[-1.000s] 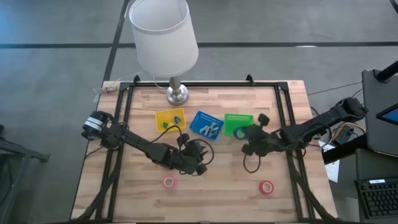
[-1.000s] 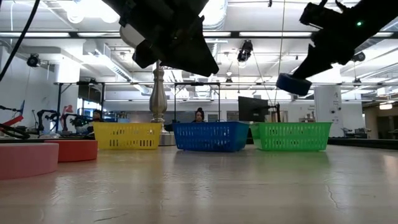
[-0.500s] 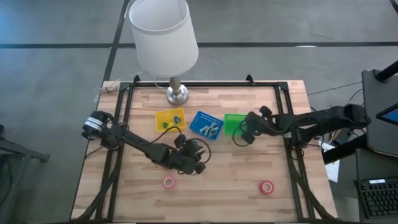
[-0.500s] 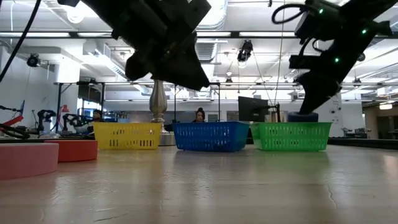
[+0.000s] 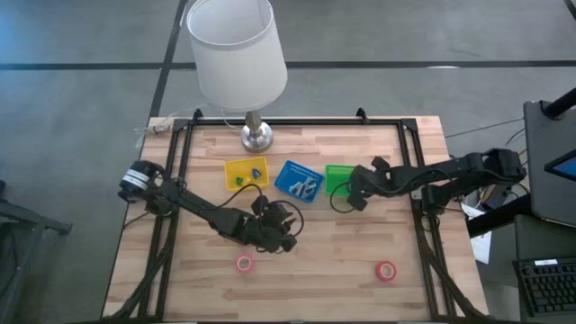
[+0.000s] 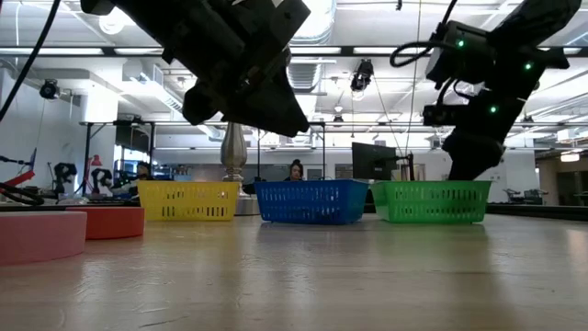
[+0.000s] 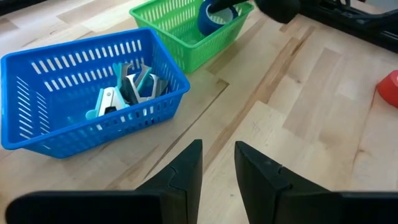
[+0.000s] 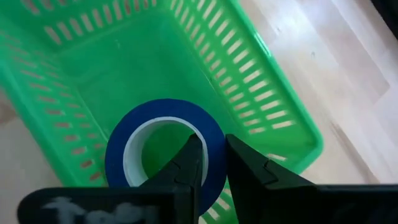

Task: Pick and place Stapler, Stapler remover, tape
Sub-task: Put the blue tape into the green bin, then put the left red tape into the green bin

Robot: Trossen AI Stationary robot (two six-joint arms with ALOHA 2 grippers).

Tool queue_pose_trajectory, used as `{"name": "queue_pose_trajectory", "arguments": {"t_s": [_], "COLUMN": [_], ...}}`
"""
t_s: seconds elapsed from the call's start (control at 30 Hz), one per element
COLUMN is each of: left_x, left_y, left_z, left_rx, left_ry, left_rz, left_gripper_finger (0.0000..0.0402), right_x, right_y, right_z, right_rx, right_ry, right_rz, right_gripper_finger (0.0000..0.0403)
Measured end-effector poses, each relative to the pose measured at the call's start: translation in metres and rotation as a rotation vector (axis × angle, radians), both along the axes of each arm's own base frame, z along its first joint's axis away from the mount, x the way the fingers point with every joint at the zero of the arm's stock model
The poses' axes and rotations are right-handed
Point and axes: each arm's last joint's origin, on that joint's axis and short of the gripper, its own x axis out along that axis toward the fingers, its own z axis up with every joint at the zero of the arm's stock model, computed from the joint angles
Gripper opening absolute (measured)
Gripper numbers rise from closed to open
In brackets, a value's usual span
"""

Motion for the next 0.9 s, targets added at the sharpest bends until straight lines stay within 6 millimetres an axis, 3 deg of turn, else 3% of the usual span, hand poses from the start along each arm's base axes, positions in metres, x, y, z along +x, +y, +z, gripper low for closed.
{"name": "queue_pose_trajectory", "arguments": {"t_s": [0.37,0.6,0.9], "left_x": [0.000,0.000,-0.005], "left_y": [0.000,-0.005,-0.027], "left_z": [0.000,0.001,0.008], "left_rx": [0.004,-0.002,0.016], "left_ry": [0.004,-0.002,-0.006], "left_rz": [-0.002,-0.036,-0.121], "left_gripper_finger": [0.0097,0.0097,0.0097], "right_x": [0.009,0.011,0.019], "right_y": [-0.001,0.002,0.029], "right_z": [-0.002,0.019,0.046], "right_rx": [-0.010,-0.005,0.001], "right_ry": [0.021,-0.039,-0.150], "right_rz": [0.017,0.011,0.133], "right_gripper_finger": [0.0115,0.0131,0.0144]}}
